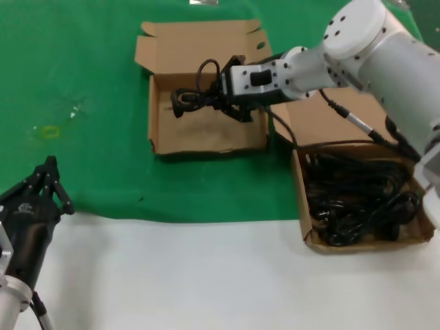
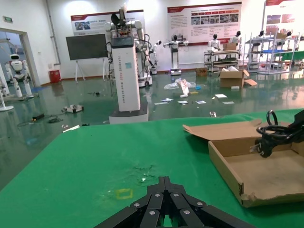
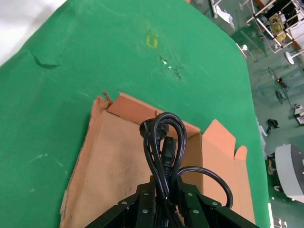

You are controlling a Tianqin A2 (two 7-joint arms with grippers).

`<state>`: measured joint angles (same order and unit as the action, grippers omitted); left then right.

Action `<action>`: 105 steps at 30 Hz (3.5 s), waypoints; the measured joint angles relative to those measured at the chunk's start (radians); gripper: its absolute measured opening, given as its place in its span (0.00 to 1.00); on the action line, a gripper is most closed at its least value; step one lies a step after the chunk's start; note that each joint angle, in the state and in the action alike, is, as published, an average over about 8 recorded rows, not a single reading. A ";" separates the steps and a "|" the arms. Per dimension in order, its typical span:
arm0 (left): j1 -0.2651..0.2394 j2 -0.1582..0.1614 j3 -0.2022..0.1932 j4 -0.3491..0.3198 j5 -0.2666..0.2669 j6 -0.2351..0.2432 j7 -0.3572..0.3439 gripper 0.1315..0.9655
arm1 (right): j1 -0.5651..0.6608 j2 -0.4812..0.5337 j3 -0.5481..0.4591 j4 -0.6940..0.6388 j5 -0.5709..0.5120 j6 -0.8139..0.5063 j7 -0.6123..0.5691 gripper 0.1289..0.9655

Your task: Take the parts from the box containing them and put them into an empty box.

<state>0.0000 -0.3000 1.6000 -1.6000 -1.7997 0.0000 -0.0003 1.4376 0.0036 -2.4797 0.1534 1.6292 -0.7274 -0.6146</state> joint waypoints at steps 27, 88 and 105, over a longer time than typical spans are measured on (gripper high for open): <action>0.000 0.000 0.000 0.000 0.000 0.000 0.000 0.01 | -0.104 -0.004 -0.273 0.093 0.254 0.247 0.001 0.11; 0.000 0.000 0.000 0.000 0.000 0.000 0.000 0.09 | -0.196 0.023 -0.138 0.121 0.488 0.274 -0.111 0.94; 0.000 0.000 0.000 0.000 0.000 0.000 0.000 0.33 | -0.500 0.090 0.111 0.446 0.411 0.385 0.067 1.00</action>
<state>0.0000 -0.3000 1.6000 -1.6000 -1.7999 0.0000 -0.0003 0.9378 0.0936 -2.3683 0.5990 2.0397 -0.3425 -0.5479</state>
